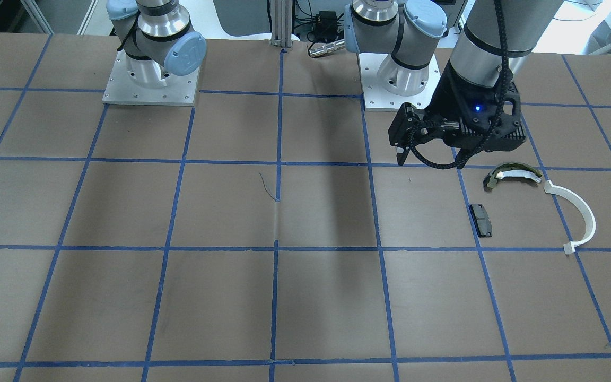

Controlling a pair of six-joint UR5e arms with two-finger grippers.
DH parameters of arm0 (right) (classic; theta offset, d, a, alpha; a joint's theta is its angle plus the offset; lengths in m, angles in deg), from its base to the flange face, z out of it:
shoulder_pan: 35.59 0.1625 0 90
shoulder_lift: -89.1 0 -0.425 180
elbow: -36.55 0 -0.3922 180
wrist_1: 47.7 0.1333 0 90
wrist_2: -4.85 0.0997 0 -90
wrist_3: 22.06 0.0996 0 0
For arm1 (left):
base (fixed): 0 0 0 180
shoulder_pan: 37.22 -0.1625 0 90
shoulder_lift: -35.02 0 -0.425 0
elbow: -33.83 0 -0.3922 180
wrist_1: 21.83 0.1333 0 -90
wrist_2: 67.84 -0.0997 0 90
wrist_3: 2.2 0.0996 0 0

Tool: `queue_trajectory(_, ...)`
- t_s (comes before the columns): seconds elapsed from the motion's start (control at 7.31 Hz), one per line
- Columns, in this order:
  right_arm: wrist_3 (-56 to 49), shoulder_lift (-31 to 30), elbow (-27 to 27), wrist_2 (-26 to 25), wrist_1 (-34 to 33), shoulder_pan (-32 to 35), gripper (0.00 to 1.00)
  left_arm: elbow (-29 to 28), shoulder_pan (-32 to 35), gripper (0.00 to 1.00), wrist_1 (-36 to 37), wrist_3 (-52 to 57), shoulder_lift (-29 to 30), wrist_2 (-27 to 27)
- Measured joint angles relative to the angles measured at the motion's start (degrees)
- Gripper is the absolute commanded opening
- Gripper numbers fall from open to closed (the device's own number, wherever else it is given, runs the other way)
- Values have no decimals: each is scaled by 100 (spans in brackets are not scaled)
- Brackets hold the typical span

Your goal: Place bearing gear from tray to pile

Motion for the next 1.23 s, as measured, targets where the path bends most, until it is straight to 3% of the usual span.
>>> queue_trajectory(0.55, -237, 1267, 489, -20, -724, -921, 100, -1, 5, 100, 2, -24, 24, 11)
queue_trajectory(0.96, -147, 2305, 1060, -39, -1332, -1096, 100, -2, 7, 100, 2, -21, 29, 15)
queue_trajectory(1.23, 54, 2752, 1203, -15, -1611, -1108, 85, -2, 7, 100, 2, -28, 30, 14)
